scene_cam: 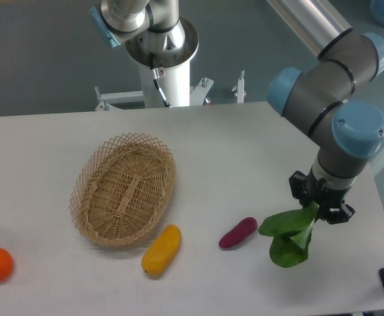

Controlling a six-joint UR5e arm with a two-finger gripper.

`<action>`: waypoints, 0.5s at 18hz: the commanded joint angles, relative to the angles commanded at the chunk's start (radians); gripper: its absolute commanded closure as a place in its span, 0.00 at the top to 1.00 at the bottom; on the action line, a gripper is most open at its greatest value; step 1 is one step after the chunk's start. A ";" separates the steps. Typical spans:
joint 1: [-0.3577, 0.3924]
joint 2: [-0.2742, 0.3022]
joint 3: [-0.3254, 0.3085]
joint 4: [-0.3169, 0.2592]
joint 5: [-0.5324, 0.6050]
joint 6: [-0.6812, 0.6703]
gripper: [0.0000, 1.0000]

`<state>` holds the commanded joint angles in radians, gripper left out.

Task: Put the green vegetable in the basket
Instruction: 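Hold the green bok choy in the gripper above the table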

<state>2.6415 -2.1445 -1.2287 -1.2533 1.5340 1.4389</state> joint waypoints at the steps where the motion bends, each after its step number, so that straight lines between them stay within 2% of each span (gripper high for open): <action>1: 0.000 0.000 0.000 0.002 0.000 -0.002 0.03; 9: -0.005 0.002 0.000 -0.002 -0.005 -0.011 0.05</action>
<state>2.6370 -2.1430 -1.2287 -1.2548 1.5294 1.4282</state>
